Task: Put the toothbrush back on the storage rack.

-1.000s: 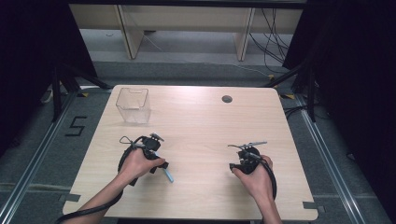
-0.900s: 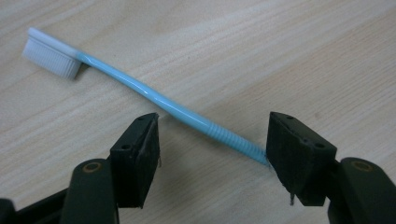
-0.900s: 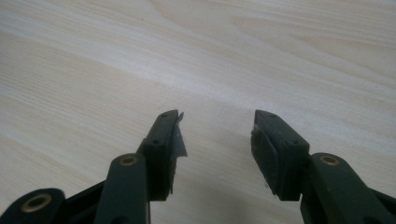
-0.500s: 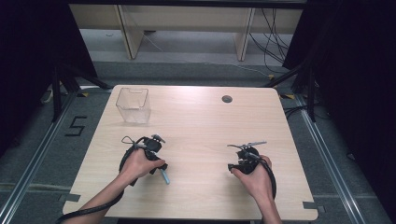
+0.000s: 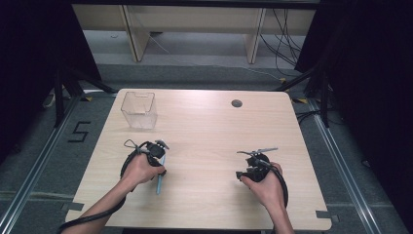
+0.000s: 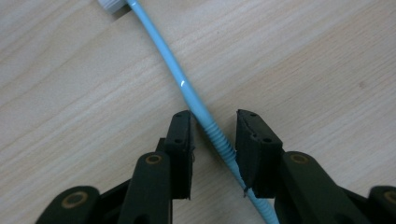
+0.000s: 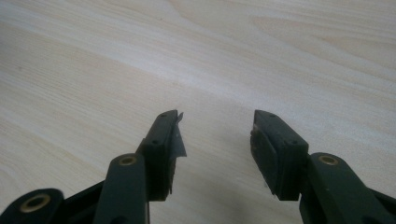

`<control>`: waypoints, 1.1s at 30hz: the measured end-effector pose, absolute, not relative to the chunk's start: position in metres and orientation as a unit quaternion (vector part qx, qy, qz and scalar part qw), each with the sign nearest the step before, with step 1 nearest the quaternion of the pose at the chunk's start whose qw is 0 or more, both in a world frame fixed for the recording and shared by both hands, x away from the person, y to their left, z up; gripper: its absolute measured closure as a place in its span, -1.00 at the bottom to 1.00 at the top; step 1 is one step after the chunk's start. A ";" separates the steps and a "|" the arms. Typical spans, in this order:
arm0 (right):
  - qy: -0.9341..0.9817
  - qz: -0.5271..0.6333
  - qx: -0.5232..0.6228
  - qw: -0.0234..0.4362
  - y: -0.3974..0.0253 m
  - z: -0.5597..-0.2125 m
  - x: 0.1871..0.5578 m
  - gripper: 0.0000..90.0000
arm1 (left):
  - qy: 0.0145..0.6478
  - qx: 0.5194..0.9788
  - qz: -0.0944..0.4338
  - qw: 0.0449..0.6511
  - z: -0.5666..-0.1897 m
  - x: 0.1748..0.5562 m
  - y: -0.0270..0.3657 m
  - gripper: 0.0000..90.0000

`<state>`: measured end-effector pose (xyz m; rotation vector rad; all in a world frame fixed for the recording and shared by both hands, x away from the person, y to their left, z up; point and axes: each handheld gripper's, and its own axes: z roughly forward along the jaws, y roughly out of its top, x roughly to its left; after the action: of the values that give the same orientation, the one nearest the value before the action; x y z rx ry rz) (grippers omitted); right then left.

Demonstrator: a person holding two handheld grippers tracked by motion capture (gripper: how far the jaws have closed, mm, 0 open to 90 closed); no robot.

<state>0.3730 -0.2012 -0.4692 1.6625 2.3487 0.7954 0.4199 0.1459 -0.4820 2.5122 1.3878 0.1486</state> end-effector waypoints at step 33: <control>0.781 0.269 0.559 0.074 -0.201 -0.471 0.373 0.15 | 0.406 0.899 0.051 0.156 -0.480 0.421 0.158 0.85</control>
<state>0.3728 -0.2005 -0.4711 1.6784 2.3445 0.8072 0.4207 0.1582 -0.4798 2.5732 1.1626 0.1473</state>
